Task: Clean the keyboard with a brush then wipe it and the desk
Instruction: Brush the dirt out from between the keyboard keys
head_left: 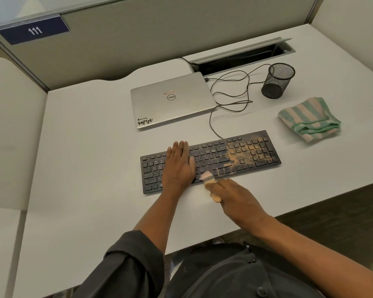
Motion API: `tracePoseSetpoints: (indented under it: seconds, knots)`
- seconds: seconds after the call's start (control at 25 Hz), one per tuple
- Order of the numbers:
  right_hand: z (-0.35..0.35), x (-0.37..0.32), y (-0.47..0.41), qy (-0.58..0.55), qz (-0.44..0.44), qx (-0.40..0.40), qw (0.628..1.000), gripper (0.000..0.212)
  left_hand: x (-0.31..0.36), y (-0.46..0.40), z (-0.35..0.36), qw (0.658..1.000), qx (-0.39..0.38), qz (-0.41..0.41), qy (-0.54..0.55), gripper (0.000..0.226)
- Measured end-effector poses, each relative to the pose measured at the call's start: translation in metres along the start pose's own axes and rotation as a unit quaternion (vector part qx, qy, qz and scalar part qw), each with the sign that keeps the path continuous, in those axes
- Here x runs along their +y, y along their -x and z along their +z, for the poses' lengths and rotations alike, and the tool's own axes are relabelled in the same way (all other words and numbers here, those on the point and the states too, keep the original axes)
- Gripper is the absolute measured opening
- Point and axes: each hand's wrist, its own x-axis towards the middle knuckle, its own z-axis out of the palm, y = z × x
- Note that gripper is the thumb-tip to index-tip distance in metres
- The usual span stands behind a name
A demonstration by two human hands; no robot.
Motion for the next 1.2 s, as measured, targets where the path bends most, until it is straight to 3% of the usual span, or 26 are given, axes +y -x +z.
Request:
tracePoseSetpoints:
  seconds: [0.28, 0.48, 0.64, 0.88, 1.08, 1.2]
  knots:
    - [-0.011, 0.017, -0.003, 0.005, 0.083, 0.085, 0.993, 0.038, 0.0, 0.001, 0.0, 1.0, -0.001, -0.002, -0.001, 0.068]
    - [0.0, -0.005, -0.009, -0.013, 0.048, 0.045, 0.998, 0.032, 0.001, 0.0, 0.0, 1.0, -0.001, -0.001, -0.002, 0.071]
    - [-0.021, 0.015, -0.011, -0.042, 0.132, 0.108, 0.984, 0.021, 0.001, 0.0, -0.001, 1.0, -0.004, -0.004, 0.0, 0.068]
    - [-0.033, 0.003, -0.039, -0.176, 0.198, 0.1, 0.959, 0.023, 0.001, -0.001, -0.001, 1.0, -0.009, -0.005, -0.005, 0.069]
    - [-0.044, 0.022, -0.047, -0.139, 0.256, 0.14, 0.946, 0.028, 0.0, 0.0, -0.001, 1.0, -0.007, -0.002, -0.005, 0.068]
    - [-0.049, 0.021, -0.063, -0.18, 0.273, 0.143, 0.934, 0.026, -0.001, 0.0, 0.0, 1.0, -0.004, -0.001, -0.004, 0.07]
